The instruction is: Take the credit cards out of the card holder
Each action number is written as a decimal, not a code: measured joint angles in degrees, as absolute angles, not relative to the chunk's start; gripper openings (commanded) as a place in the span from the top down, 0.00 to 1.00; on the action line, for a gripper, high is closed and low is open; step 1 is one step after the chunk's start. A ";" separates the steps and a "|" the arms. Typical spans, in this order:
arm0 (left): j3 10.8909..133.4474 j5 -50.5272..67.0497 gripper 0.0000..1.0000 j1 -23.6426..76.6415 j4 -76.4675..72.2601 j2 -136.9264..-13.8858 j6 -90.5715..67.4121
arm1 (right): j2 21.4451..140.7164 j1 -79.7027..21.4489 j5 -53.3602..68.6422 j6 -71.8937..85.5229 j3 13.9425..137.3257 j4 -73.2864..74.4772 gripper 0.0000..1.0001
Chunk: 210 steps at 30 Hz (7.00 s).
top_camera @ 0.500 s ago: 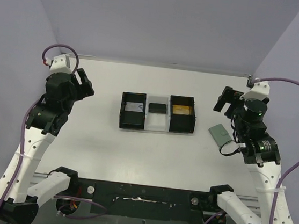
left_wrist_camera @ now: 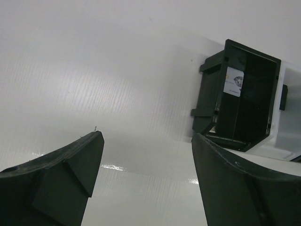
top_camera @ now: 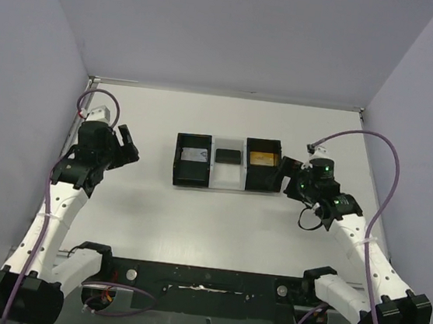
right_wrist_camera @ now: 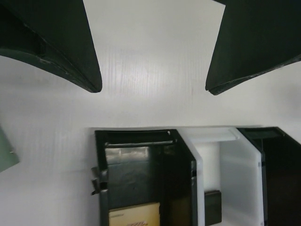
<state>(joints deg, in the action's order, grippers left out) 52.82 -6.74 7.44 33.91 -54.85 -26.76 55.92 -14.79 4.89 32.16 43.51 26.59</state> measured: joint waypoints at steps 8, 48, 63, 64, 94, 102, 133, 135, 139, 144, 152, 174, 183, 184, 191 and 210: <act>50.06 -2.85 0.22 2.24 34.33 -55.88 -27.94 | 63.24 -27.83 3.68 36.77 44.10 25.93 0.02; 29.26 10.81 0.21 1.02 13.67 -44.75 -28.34 | 108.77 -43.48 -8.16 49.17 79.33 29.06 0.02; 28.86 11.27 0.24 1.08 12.64 -44.38 -28.01 | 77.52 -31.35 -14.48 35.88 71.09 37.36 0.02; 28.86 11.46 0.24 1.13 12.64 -44.21 -27.97 | 74.37 -27.11 -14.74 35.22 69.80 37.08 0.02; 28.86 15.29 0.24 5.32 12.64 -45.54 -26.81 | 103.02 14.90 5.69 18.00 68.73 33.82 0.36; 28.86 15.11 0.24 5.32 12.64 -45.54 -26.81 | 95.57 10.50 7.66 21.65 56.05 31.07 0.44; 38.79 15.29 0.24 9.43 17.17 -63.75 -30.94 | 75.20 -27.83 1.02 43.88 40.56 36.69 0.38; 38.79 15.77 0.24 12.27 17.23 -63.90 -31.73 | 75.20 -29.17 0.40 43.70 40.56 37.50 0.37; 38.79 15.97 0.25 18.98 17.39 -64.51 -34.02 | 75.20 -31.83 -2.42 44.10 40.56 39.83 0.39; 38.09 15.62 0.26 26.94 15.84 -64.73 -37.98 | 72.60 -35.42 -3.64 46.11 39.75 40.82 0.43; 35.81 14.09 0.30 33.74 14.72 -65.82 -41.82 | 72.01 -39.90 -8.01 52.82 38.52 43.11 0.51; 35.38 13.21 0.33 34.04 11.44 -67.90 -39.86 | 90.50 -48.71 -13.85 51.22 55.11 43.83 0.83; 34.44 10.92 0.39 34.04 9.30 -67.88 -39.86 | 92.84 -48.97 -10.96 40.58 57.69 34.65 0.86; 34.44 11.20 0.40 34.04 8.60 -68.49 -39.88 | 92.77 -49.12 -10.02 39.40 57.43 33.01 0.87; 34.44 14.33 0.41 34.04 5.96 -74.39 -39.33 | 92.44 -49.60 -2.96 33.87 54.61 24.67 0.90; 37.15 18.15 0.40 34.11 0.45 -84.29 -39.94 | 86.46 -49.15 -7.75 47.70 56.31 30.11 0.48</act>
